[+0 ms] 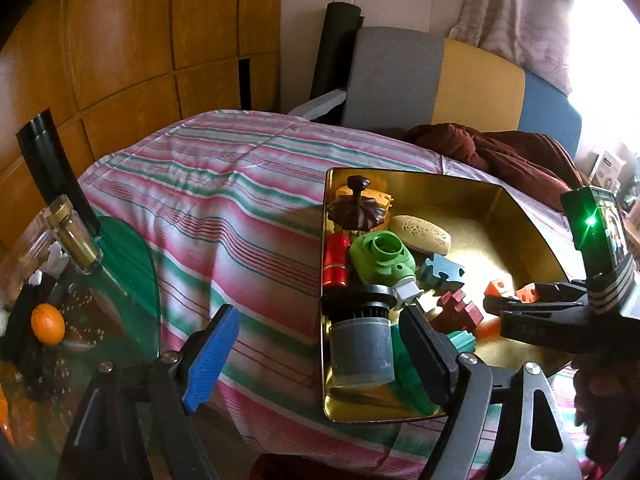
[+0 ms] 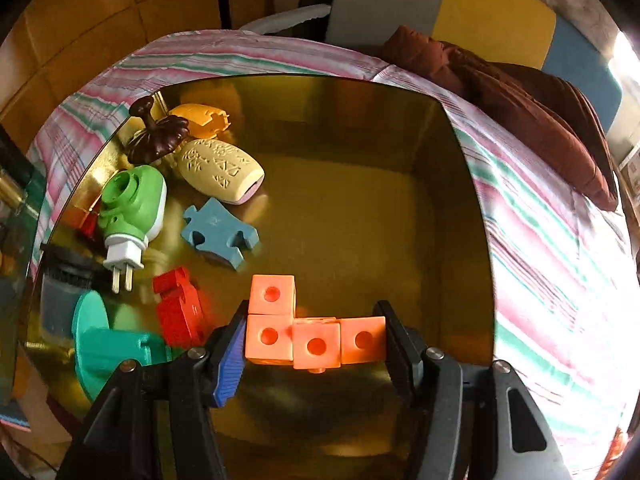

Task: Organize rigid objects
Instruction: 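Carry the orange cube block into the gold tray and open the right gripper, then move the right gripper away from the tray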

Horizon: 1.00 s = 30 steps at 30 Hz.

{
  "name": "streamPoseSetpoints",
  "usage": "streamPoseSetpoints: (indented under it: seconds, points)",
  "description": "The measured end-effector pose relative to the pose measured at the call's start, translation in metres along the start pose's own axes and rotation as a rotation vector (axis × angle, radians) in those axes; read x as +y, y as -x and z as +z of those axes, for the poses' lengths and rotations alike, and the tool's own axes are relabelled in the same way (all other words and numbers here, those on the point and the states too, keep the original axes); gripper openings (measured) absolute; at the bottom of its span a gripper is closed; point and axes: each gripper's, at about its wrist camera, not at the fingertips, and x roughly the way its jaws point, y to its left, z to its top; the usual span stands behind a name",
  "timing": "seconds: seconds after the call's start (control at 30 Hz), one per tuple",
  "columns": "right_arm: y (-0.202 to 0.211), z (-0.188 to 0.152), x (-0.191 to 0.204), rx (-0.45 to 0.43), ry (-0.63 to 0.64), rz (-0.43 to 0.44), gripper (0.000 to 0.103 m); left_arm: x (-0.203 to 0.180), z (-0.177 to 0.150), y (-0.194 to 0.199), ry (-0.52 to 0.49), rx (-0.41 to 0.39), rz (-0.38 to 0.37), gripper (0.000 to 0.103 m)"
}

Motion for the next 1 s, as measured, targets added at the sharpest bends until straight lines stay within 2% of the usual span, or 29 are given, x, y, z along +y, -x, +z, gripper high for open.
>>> streamPoseSetpoints:
  seconds: [0.13,0.17,0.23,0.3,0.37,0.6,0.67,0.8,1.0]
  points:
    - [-0.001,-0.002,0.000,-0.006,-0.022,0.028,0.061,0.001,0.000,-0.003,0.008,0.009,0.012,0.087]
    - [0.002,-0.003,0.000,-0.019,-0.022,0.022,0.064,0.000,0.001,-0.002,0.010,0.008,0.011,0.088]
    - [0.009,-0.004,-0.002,-0.048,-0.037,0.014,0.071,-0.001,0.002,-0.001,0.010,0.003,0.010,0.091]
    - [0.021,-0.006,-0.005,-0.086,-0.057,0.016,0.071,-0.004,0.003,0.004,0.005,-0.017,0.017,0.100]
    - [0.033,-0.009,-0.008,-0.130,-0.075,0.018,0.071,-0.006,0.005,0.009,0.001,-0.035,0.021,0.103]
    - [0.071,-0.033,-0.008,-0.263,-0.122,-0.027,0.071,-0.019,0.008,0.021,0.007,-0.041,0.000,0.103]
    - [0.081,-0.042,-0.010,-0.295,-0.136,-0.042,0.071,-0.025,0.008,0.024,0.003,-0.041,0.038,0.103]
    - [0.092,-0.057,-0.015,-0.326,-0.167,-0.056,0.071,-0.036,0.005,0.035,-0.007,-0.074,0.058,0.103]
    - [0.098,-0.073,-0.020,-0.344,-0.209,-0.056,0.071,-0.046,-0.002,0.048,0.012,-0.103,0.027,0.102]
